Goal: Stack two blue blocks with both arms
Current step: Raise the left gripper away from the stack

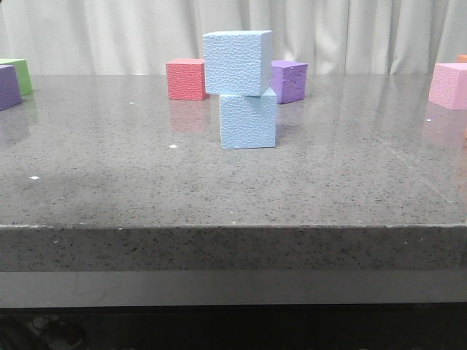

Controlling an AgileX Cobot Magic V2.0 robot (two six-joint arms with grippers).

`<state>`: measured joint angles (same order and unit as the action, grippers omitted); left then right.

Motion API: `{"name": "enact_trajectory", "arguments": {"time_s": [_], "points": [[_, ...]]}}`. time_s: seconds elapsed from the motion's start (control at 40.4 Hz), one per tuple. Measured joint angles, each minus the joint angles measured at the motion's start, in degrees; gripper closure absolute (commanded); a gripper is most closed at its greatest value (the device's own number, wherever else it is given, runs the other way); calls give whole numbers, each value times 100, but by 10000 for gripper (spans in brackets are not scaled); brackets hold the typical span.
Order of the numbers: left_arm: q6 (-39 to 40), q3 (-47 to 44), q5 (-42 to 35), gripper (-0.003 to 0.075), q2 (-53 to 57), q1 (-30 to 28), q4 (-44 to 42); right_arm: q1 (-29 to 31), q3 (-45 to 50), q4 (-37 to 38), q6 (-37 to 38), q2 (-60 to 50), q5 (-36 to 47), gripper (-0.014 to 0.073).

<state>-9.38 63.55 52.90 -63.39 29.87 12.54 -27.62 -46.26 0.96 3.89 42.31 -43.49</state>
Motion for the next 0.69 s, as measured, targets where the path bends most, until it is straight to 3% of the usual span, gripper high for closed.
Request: {"name": "enact_trajectory", "arguments": {"time_s": [0.272,0.544,0.692], "points": [[-8,-784,-26,91,669,0,0,0,0,0,0,0,24,-51],[-8,-873,-36,92,802,0,0,0,0,0,0,0,88,-51],[-8,-873,-37,176,802,0,0,0,26,0,0,0,78,-21]]}}
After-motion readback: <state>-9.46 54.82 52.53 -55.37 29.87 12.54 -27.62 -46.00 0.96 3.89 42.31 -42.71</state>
